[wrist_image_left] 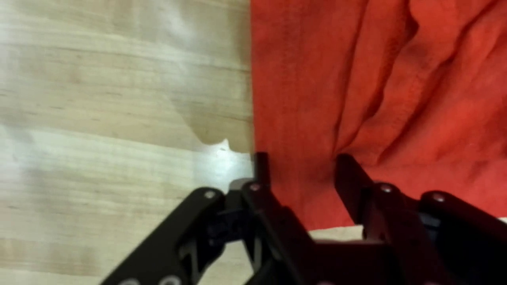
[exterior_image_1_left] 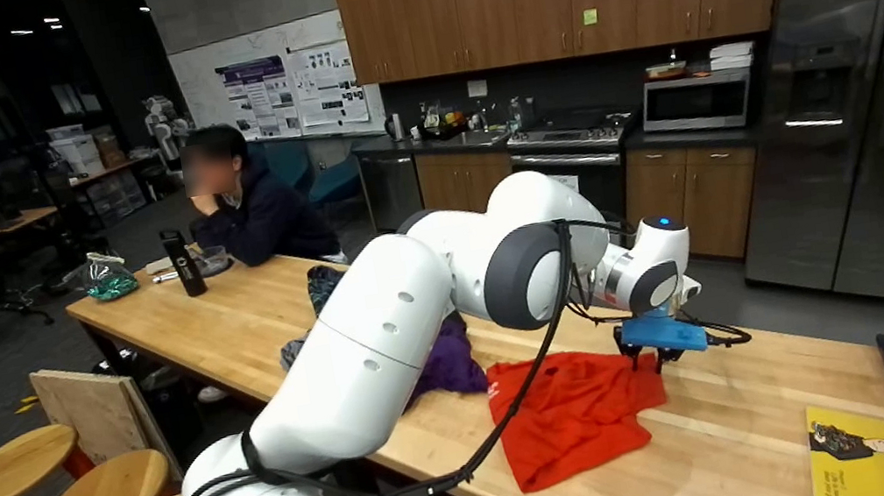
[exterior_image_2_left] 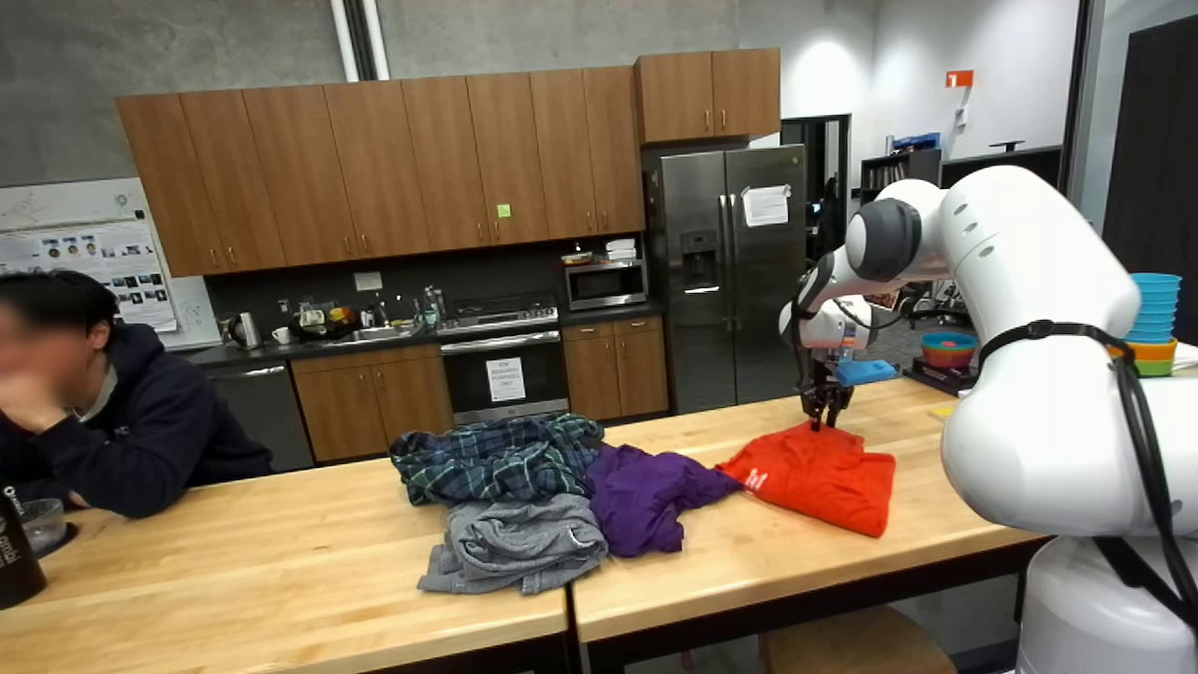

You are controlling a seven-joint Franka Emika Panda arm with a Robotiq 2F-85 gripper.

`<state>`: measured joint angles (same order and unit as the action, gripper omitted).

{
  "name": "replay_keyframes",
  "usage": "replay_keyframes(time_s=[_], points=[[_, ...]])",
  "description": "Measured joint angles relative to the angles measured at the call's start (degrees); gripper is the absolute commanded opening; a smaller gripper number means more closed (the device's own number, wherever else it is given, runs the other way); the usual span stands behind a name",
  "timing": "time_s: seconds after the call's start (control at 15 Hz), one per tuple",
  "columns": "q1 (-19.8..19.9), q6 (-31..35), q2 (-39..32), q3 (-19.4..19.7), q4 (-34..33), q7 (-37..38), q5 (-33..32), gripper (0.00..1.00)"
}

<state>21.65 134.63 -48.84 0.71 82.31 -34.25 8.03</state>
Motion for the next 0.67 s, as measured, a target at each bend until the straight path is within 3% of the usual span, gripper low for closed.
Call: replay_keyframes(time_s=[0.13,0.67], points=[[0.14,0.03,0.00,0.01,-0.11,0.00,-0.02,0.01],[0.57,0.30,0.02,-0.14,-0.01,1.79,-0.01,0.01]])
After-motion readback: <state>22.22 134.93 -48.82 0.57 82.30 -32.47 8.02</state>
